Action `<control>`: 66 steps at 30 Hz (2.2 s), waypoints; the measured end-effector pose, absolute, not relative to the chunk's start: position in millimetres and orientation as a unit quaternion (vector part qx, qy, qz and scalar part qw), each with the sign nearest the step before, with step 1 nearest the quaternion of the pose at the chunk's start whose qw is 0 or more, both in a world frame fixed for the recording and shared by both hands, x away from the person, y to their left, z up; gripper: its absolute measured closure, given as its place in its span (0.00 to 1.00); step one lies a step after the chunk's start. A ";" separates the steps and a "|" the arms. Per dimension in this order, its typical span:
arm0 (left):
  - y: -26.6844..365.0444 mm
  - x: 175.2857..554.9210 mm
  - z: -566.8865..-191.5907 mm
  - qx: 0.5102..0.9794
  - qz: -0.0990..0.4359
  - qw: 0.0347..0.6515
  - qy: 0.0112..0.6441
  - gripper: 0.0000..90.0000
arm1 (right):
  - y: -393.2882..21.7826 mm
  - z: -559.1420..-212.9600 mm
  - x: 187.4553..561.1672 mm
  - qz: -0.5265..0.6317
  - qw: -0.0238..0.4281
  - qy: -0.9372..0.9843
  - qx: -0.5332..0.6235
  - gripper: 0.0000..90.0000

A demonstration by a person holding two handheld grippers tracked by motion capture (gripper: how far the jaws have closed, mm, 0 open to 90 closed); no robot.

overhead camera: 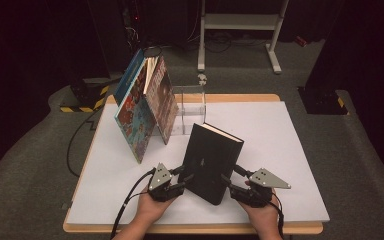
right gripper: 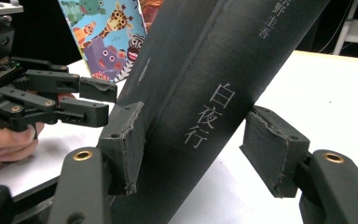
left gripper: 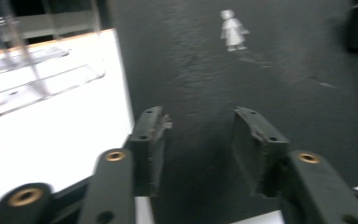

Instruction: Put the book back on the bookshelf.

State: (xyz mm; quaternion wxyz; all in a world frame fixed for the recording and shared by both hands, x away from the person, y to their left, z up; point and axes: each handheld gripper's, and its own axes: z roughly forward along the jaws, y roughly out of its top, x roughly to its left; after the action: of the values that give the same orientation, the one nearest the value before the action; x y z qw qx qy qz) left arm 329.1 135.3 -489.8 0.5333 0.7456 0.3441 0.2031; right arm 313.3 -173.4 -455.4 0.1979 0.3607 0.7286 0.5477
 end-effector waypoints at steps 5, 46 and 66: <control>149.5 340.4 -500.3 0.737 0.141 0.527 0.400 0.39 | -172.7 -455.0 311.3 0.546 0.208 0.732 0.351 0.45; 135.3 310.7 -501.4 0.770 0.168 0.487 0.377 0.55 | -165.3 -447.1 294.6 0.573 0.212 0.724 0.320 0.52; 158.2 314.4 -499.5 0.770 0.165 0.481 0.385 0.43 | -153.9 -430.6 316.4 0.600 0.136 0.734 0.287 0.46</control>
State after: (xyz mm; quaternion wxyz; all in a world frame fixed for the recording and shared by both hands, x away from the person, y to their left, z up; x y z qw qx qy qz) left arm 314.4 158.2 -499.5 0.4811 0.7702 0.3849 0.1648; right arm 316.4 -153.9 -430.6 0.1356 0.2874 0.7342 0.6000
